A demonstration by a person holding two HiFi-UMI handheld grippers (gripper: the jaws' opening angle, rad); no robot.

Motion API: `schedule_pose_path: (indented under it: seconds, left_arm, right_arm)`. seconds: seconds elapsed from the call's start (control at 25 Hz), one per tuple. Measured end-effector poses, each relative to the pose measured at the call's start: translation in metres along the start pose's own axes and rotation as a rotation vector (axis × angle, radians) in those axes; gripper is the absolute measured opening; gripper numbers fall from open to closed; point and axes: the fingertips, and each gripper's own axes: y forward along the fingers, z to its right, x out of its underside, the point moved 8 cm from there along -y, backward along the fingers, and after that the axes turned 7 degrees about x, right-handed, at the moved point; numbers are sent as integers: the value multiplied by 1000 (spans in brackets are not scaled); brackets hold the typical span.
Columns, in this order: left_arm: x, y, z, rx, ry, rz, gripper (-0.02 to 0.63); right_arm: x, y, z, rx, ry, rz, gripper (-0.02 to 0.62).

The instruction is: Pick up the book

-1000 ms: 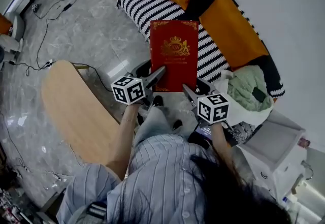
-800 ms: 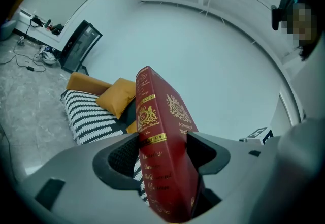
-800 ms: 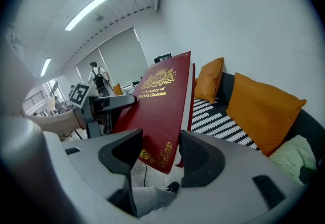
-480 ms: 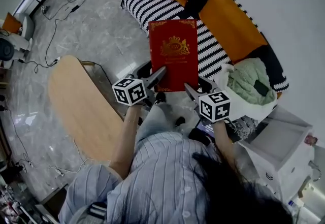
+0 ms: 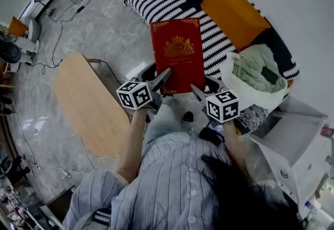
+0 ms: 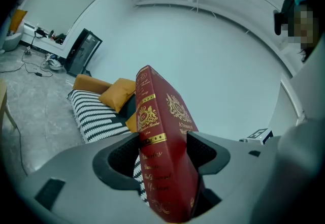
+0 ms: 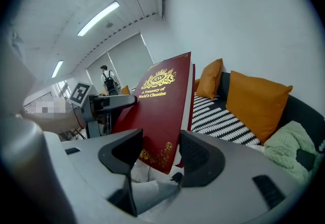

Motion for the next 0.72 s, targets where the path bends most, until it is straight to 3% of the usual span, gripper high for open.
schedule_pose_path:
  seconds: [0.44, 0.72]
  left_arm:
    - [52, -34, 47, -24, 10, 20, 304]
    - [60, -43, 63, -57, 7, 41, 302]
  right_arm:
    - [53, -48, -12, -25, -22, 5, 239]
    - [57, -60, -12, -62, -31, 5, 239]
